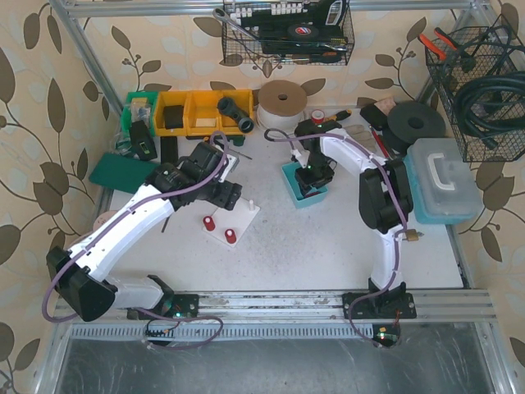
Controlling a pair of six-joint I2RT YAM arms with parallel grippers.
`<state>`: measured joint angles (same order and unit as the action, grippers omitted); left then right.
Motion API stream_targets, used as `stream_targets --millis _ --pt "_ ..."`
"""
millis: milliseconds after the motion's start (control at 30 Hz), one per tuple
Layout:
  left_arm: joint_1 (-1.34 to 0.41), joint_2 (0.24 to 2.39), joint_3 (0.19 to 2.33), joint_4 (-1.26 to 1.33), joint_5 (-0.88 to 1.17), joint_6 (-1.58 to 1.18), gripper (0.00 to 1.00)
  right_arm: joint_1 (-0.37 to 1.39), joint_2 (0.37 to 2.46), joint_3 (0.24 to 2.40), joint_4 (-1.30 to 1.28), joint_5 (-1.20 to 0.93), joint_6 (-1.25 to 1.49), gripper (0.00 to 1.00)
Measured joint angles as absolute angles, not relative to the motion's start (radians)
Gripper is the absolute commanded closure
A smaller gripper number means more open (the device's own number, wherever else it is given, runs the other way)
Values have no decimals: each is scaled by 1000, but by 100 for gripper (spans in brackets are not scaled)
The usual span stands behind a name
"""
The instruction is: Install the large spring
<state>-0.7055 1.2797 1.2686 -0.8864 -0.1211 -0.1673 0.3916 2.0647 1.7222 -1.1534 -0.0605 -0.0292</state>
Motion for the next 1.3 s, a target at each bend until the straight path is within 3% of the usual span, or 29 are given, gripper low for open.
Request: stream_targets --millis 133,233,533,833,1300 --pt "-695 1296 1273 -879 -115 -129 13 381 2087 1724 -1216 -48 -24 34" --pt "-680 1306 1273 -879 -102 -114 13 379 2109 1724 -1242 -54 -5 34" --pt "-667 1309 1273 -880 -102 -100 13 376 2172 1784 -1275 -50 55 48" --pt "-667 1309 1273 -879 -101 -101 13 376 2286 1971 -1203 -56 78 50" --pt "-667 1298 1272 -865 -101 -102 14 377 2225 1924 -1176 -39 104 30"
